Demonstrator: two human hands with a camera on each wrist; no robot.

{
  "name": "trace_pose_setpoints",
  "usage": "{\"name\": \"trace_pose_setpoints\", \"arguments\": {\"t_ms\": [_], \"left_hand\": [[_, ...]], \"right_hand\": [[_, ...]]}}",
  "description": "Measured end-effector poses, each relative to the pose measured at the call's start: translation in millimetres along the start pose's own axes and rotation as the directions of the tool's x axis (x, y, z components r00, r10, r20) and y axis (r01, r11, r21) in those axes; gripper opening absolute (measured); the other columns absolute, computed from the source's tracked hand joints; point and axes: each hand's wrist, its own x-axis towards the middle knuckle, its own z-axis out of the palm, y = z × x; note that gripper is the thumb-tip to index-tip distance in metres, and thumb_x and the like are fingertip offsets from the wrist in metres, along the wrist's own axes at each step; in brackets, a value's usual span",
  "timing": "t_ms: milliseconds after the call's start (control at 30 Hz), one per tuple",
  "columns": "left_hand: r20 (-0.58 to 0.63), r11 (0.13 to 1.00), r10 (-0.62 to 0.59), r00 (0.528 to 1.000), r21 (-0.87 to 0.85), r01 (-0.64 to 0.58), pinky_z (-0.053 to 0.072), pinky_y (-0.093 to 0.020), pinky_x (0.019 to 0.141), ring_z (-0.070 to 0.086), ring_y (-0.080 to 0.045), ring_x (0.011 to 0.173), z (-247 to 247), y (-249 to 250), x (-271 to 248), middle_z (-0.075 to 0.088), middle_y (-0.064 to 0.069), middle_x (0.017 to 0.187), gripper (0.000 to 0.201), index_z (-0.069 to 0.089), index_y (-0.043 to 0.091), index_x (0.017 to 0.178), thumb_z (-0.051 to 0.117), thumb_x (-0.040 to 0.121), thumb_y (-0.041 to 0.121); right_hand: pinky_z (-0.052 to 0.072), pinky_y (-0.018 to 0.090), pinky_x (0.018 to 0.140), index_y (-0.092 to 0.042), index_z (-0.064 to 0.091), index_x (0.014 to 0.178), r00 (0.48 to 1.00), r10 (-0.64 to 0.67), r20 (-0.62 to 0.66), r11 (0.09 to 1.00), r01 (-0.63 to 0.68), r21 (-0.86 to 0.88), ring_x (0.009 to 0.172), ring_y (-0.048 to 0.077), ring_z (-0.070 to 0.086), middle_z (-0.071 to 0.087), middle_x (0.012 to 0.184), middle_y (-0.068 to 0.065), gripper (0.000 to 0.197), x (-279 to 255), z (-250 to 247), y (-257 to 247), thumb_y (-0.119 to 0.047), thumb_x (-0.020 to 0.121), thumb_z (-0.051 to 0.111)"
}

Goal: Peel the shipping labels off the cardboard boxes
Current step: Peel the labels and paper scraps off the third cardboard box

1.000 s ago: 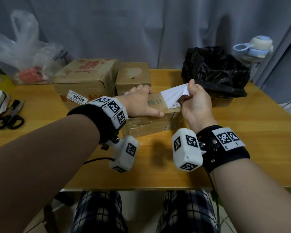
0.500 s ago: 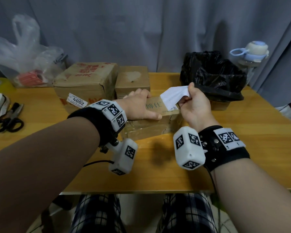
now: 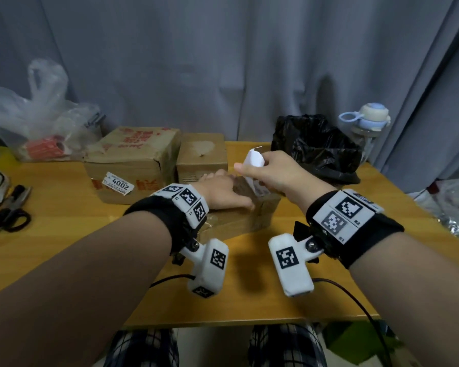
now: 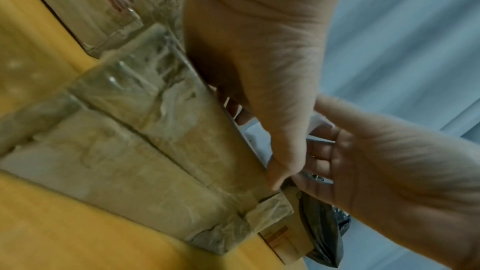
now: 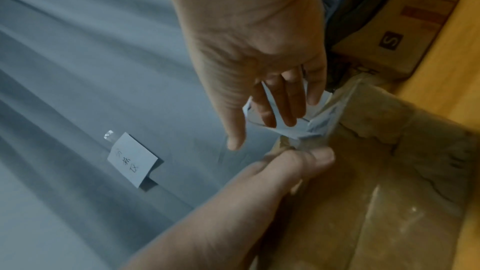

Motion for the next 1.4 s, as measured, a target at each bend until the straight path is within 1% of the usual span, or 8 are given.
{"name": "trace_pose_setpoints", "arguments": {"t_ms": [167, 333, 533, 667, 867, 1067, 1200, 1400], "left_hand": [[-0.076, 0.999, -0.023, 0.997, -0.044, 0.019, 0.037, -0.043, 0.103, 0.043, -0.031, 0.125, 2.8, 2.2, -4.1, 0.044, -0.009, 0.135, 0.1, 0.039, 0.018, 0.137, 0.058, 0.061, 0.079], [-0.047, 0.994, -0.032, 0.998, -0.102, 0.027, 0.044, -0.043, 0.098, 0.048, -0.027, 0.117, -0.3, -1.8, -2.6, 0.045, -0.009, 0.135, 0.099, 0.041, 0.013, 0.134, 0.064, 0.061, 0.074], [-0.067, 0.999, -0.023, 0.997, -0.046, 0.02, 0.04, -0.045, 0.101, 0.045, -0.028, 0.122, -0.3, -5.0, -3.1, 0.043, -0.008, 0.135, 0.099, 0.037, 0.014, 0.137, 0.061, 0.063, 0.076], [-0.025, 0.998, -0.031, 0.999, -0.051, 0.03, 0.036, -0.046, 0.106, 0.039, -0.028, 0.129, -1.8, -5.5, -3.5, 0.037, -0.008, 0.141, 0.102, 0.029, 0.014, 0.142, 0.06, 0.066, 0.074], [-0.032, 0.999, -0.02, 0.999, -0.038, 0.019, 0.034, -0.045, 0.107, 0.038, -0.027, 0.131, -0.3, -5.3, -5.1, 0.035, -0.007, 0.143, 0.102, 0.027, 0.015, 0.144, 0.06, 0.067, 0.074], [-0.046, 1.0, -0.008, 0.999, -0.025, 0.007, 0.033, -0.042, 0.106, 0.038, -0.027, 0.131, 1.5, -5.6, -5.3, 0.036, -0.006, 0.143, 0.102, 0.028, 0.015, 0.144, 0.061, 0.067, 0.073], [-0.049, 1.0, -0.005, 0.999, -0.011, 0.004, 0.033, -0.041, 0.107, 0.037, -0.026, 0.132, 1.7, -5.4, -4.9, 0.036, -0.006, 0.144, 0.103, 0.028, 0.015, 0.144, 0.061, 0.066, 0.074], [-0.051, 1.0, -0.001, 0.999, 0.005, 0.002, 0.033, -0.041, 0.108, 0.036, -0.027, 0.132, 2.8, -5.1, -4.6, 0.035, -0.007, 0.145, 0.104, 0.026, 0.015, 0.144, 0.06, 0.066, 0.075]], "right_hand": [[0.029, 0.027, 0.05, -0.014, 0.043, 0.062, 0.976, -0.035, -0.213, 0.982, -0.006, -0.187, 0.07, 0.021, 0.049, 0.045, 0.062, -0.001, 0.037, -0.8, 8.6, 3.8, -0.031, 0.092, 0.055], [0.032, 0.03, 0.06, -0.018, 0.033, 0.064, 0.945, -0.204, -0.256, 0.933, 0.109, -0.342, 0.069, 0.022, 0.046, 0.039, 0.062, -0.003, 0.039, 6.8, 16.4, 8.5, -0.034, 0.1, 0.036], [0.033, 0.028, 0.065, -0.01, 0.049, 0.08, 0.891, -0.16, -0.426, 0.987, 0.138, -0.083, 0.075, 0.019, 0.051, 0.051, 0.072, 0.001, 0.028, 15.0, 27.3, 19.5, -0.029, 0.098, 0.041], [0.038, 0.028, 0.066, -0.012, 0.051, 0.069, 0.868, -0.003, -0.496, 0.969, 0.124, 0.212, 0.072, 0.018, 0.052, 0.049, 0.064, -0.004, 0.03, 16.9, 34.1, 27.0, -0.023, 0.097, 0.045], [0.042, 0.033, 0.068, -0.018, 0.044, 0.06, 0.824, 0.261, -0.503, 0.844, 0.058, 0.534, 0.071, 0.02, 0.051, 0.047, 0.063, -0.003, 0.035, 22.9, 41.2, 26.1, -0.021, 0.095, 0.047], [0.041, 0.024, 0.061, -0.016, 0.047, 0.067, 0.825, 0.363, -0.433, 0.709, 0.057, 0.703, 0.062, 0.01, 0.049, 0.048, 0.067, -0.003, 0.029, 16.9, 41.2, 24.9, -0.021, 0.096, 0.045], [0.044, 0.027, 0.066, -0.016, 0.049, 0.071, 0.817, 0.413, -0.401, 0.619, 0.071, 0.782, 0.069, 0.014, 0.053, 0.052, 0.071, -0.001, 0.025, 11.1, 42.2, 26.2, -0.022, 0.095, 0.047], [0.038, 0.02, 0.045, -0.015, 0.051, 0.072, 0.797, 0.47, -0.38, 0.481, 0.129, 0.867, 0.051, 0.009, 0.044, 0.048, 0.062, -0.002, 0.024, 7.4, 47.0, 34.6, -0.021, 0.095, 0.049]]}}
